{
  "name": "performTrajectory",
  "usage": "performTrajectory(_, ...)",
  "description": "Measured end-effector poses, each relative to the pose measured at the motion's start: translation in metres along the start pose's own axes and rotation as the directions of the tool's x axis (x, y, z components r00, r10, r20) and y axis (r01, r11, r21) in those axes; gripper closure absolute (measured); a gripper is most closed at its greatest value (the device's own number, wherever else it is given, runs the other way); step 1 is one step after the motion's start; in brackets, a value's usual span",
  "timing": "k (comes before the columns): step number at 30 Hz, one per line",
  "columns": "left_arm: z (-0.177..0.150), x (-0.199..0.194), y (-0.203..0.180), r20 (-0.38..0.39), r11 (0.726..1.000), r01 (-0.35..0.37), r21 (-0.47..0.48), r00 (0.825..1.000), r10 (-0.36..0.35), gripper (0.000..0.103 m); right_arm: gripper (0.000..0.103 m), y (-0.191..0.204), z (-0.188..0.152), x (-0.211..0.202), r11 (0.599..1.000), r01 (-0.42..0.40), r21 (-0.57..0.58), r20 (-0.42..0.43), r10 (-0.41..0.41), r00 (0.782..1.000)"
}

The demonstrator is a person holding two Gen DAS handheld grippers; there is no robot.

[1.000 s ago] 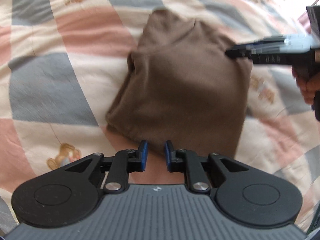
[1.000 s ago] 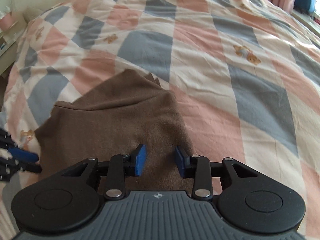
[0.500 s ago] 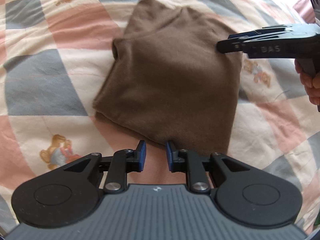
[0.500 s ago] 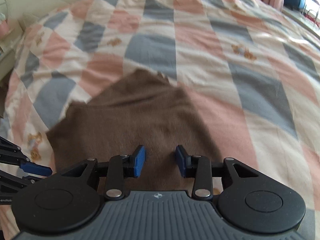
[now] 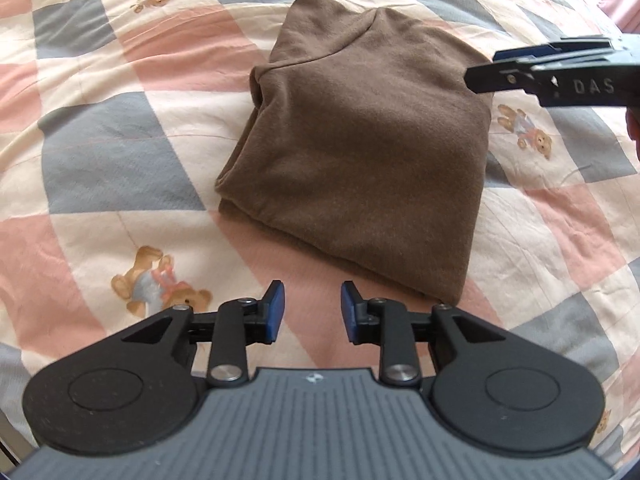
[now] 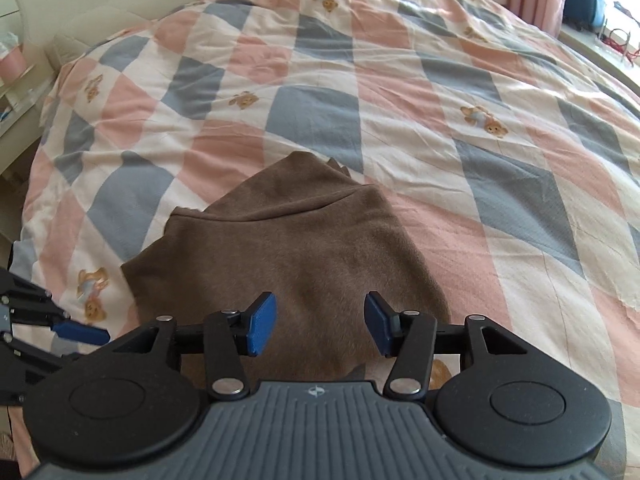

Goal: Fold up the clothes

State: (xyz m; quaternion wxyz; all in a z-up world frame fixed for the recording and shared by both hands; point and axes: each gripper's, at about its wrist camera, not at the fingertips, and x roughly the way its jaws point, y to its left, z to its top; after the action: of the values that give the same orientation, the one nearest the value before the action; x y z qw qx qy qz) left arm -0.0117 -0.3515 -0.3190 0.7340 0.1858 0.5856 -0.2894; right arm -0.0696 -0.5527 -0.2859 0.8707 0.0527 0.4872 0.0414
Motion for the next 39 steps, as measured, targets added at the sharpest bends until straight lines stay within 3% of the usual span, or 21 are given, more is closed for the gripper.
performTrajectory(12,0.009,-0.017,0.002,0.04,1.0,0.017,-0.018,0.999,-0.016,0.074,0.046,-0.004,0.004,-0.012,1.0,-0.021,-0.01,0.02,0.021,1.0)
performTrajectory(14,0.01,-0.018,0.008,0.064,0.997,0.054,-0.057,0.997,-0.05,0.071,0.044,-0.008,0.005,-0.011,1.0,-0.025,-0.014,0.015,0.025,1.0)
performTrajectory(16,0.006,-0.015,0.023,0.099,0.976,0.155,-0.153,0.985,-0.141,0.065,0.042,-0.012,0.005,-0.009,0.999,-0.036,-0.02,0.004,0.036,0.999)
performTrajectory(19,-0.01,-0.004,0.049,0.169,0.901,0.31,-0.302,0.948,-0.269,0.065,0.04,-0.022,0.004,-0.003,0.998,-0.052,-0.021,-0.015,0.052,0.999)
performTrajectory(23,-0.025,0.024,0.073,0.216,0.785,0.391,-0.48,0.92,-0.326,0.065,0.036,-0.042,0.004,0.007,0.996,-0.088,0.008,-0.032,0.089,0.996)
performTrajectory(27,-0.028,0.046,0.084,0.303,0.662,0.498,-0.56,0.867,-0.395,0.059,0.029,-0.066,0.012,0.019,0.987,-0.15,0.054,-0.027,0.151,0.988)
performTrajectory(29,-0.03,0.057,0.088,0.347,0.593,0.54,-0.597,0.841,-0.416,0.053,0.025,-0.08,0.019,0.028,0.976,-0.198,0.089,-0.034,0.201,0.979)
performTrajectory(32,-0.035,0.072,0.095,0.438,0.453,0.613,-0.647,0.785,-0.438,0.046,0.02,-0.101,0.031,0.045,0.956,-0.262,0.128,-0.06,0.272,0.96)
performTrajectory(33,-0.036,0.076,0.096,0.457,0.42,0.628,-0.655,0.772,-0.441,0.045,0.02,-0.108,0.035,0.052,0.949,-0.282,0.142,-0.071,0.294,0.953)
performTrajectory(35,-0.035,0.082,0.099,0.488,0.378,0.654,-0.655,0.748,-0.449,0.044,0.02,-0.122,0.042,0.065,0.931,-0.323,0.173,-0.09,0.341,0.936)
performTrajectory(39,-0.029,0.088,0.098,0.508,0.375,0.681,-0.628,0.725,-0.465,0.047,0.02,-0.145,0.05,0.098,0.864,-0.433,0.259,-0.122,0.473,0.872)
